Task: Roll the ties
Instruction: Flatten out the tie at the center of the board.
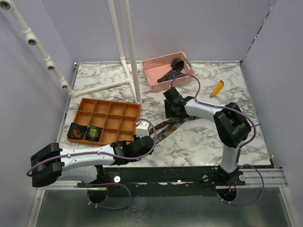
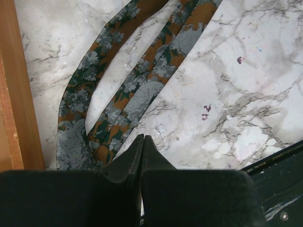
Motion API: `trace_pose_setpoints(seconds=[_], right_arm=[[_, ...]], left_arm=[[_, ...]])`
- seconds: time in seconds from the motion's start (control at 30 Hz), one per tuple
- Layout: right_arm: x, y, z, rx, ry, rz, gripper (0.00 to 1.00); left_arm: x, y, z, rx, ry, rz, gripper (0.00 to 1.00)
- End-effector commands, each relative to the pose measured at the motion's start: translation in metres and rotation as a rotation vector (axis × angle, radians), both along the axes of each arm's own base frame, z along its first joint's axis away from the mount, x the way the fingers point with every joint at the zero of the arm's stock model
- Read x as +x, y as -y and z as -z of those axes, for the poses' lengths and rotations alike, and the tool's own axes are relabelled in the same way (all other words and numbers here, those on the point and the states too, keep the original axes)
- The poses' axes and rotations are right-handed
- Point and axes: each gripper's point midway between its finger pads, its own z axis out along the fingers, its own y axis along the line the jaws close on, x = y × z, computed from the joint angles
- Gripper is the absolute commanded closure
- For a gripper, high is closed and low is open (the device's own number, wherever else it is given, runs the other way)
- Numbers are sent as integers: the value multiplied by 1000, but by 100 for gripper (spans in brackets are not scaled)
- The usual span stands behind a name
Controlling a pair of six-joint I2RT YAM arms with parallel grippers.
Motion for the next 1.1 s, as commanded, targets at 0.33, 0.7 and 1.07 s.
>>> trace_pose_setpoints(seconds=[0.33, 0.7, 1.07], right_arm=[[-140, 105, 49, 12, -272, 246, 38], [-124, 93, -47, 194, -64, 203, 38], [-157, 14, -56, 149, -72, -279, 40]], left_arm=[[2, 0, 16, 125, 19, 11, 100], [20, -10, 19, 248, 89, -32, 100], [32, -23, -57, 34, 195, -166, 100]])
